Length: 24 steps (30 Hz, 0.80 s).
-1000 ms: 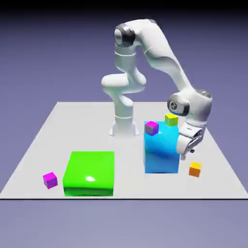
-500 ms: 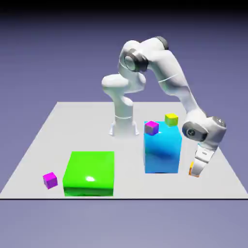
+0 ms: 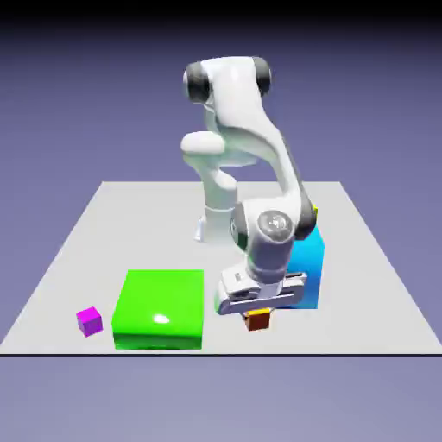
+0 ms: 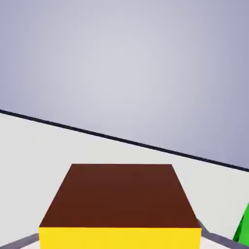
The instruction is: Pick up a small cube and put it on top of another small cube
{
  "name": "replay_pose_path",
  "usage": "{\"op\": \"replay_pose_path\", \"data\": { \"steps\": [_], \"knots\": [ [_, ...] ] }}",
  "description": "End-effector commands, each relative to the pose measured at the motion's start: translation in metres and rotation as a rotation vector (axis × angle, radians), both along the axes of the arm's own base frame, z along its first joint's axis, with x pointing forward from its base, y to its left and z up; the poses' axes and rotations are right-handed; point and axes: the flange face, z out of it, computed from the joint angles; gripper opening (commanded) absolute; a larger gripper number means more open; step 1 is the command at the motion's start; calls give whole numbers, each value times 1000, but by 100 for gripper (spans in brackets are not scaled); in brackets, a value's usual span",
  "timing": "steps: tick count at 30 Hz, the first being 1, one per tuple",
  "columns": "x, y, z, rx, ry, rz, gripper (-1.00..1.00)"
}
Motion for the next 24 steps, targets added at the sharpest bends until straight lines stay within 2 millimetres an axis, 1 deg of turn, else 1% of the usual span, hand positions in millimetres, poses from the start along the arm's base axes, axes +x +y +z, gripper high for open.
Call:
{"op": "replay_pose_path", "data": {
  "steps": [1,4,7,9,11,12,13,14,17,18,19,20,23,24],
  "knots": [
    [2,-32,4,-1,-5,-78,-100],
    [-4,-127,20,6,-24,-313,-100],
    [-24,-220,38,15,-52,-543,-100],
    [-45,-280,52,21,-76,-694,-100],
    [-84,-343,41,16,-65,-888,-100],
    [-104,-366,29,10,-48,-969,-100],
    [-108,-363,14,3,-24,-979,-100],
    [-108,-363,14,3,-24,-979,-100],
    [-114,-354,-50,3,-24,-978,-100],
    [-114,-353,-54,3,-24,-979,-100],
    [-114,-353,-54,3,-24,-979,100],
    [-114,-353,-54,3,-24,-979,100],
    [-108,-363,10,3,-24,-978,100],
    [-108,-363,14,3,-24,-979,100]
  ]
}}
